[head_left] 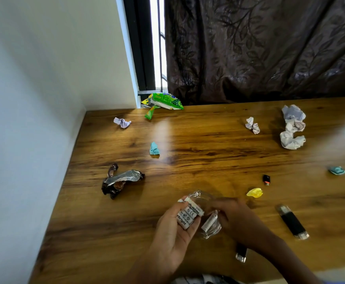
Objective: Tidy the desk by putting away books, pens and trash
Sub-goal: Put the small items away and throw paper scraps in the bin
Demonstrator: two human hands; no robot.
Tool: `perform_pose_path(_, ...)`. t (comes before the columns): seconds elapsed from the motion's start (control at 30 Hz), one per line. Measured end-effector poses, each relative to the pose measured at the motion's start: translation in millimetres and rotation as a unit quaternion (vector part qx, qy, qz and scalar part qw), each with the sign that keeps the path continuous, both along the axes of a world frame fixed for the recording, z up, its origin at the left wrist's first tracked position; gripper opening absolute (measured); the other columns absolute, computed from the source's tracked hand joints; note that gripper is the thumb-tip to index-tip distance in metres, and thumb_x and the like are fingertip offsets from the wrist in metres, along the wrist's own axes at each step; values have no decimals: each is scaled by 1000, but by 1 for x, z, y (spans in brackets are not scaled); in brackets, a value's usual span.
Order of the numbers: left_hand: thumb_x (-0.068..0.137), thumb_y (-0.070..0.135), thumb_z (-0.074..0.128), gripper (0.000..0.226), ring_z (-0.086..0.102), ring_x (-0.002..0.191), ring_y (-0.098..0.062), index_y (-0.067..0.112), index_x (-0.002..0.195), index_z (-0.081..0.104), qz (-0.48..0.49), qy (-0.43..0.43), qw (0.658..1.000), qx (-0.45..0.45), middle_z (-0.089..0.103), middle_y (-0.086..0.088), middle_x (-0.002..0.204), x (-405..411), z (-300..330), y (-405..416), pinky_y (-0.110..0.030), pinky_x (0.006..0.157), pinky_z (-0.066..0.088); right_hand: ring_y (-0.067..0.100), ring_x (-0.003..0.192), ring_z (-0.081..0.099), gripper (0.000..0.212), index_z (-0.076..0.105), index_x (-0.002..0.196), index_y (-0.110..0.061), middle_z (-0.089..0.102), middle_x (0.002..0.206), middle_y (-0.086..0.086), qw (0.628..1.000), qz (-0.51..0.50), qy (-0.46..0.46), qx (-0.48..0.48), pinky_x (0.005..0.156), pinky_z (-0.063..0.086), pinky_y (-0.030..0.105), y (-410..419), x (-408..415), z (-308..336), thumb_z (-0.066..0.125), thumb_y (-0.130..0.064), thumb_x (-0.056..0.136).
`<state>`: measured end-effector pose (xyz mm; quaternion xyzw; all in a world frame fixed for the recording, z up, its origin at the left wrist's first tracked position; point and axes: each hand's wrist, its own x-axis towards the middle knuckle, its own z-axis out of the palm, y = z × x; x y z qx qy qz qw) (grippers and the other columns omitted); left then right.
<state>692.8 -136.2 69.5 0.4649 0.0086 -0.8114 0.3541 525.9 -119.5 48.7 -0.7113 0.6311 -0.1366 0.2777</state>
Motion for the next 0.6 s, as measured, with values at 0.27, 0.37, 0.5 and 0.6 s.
perform_pose_path(0.27,89,25,54,36,62,99,-31,-5,108,60,-11,-2,1000,7,65,-22,101,-13,1,-1,-39,93,48,-7,83,59,29,58,122,-23,63,101,-16,993,-84,-83,23,67,47,7,-10,7,0,47,-18,96)
perform_pose_path(0.37,88,30,54,40,58,112,-29,-4,108,61,-4,4,1000,10,65,-20,112,-17,3,-2,-37,102,42,-16,81,56,32,58,124,-23,59,97,-25,991,-82,-107,21,70,45,2,-12,12,-1,48,-13,95)
perform_pose_path(0.5,90,33,52,40,57,112,-25,-1,110,60,-5,-15,1000,9,65,-17,115,-19,4,1,-35,107,37,-23,82,53,35,57,125,-22,65,113,-10,992,-72,-103,-1,73,41,-3,-13,12,-5,49,-8,94)
perform_pose_path(0.6,93,30,49,32,57,108,-19,5,109,61,-23,-41,999,-7,65,-11,114,-21,7,5,-29,93,38,-15,92,52,39,56,127,-20,63,122,-6,997,-40,-68,-27,76,35,-6,-11,13,-5,50,-6,91)
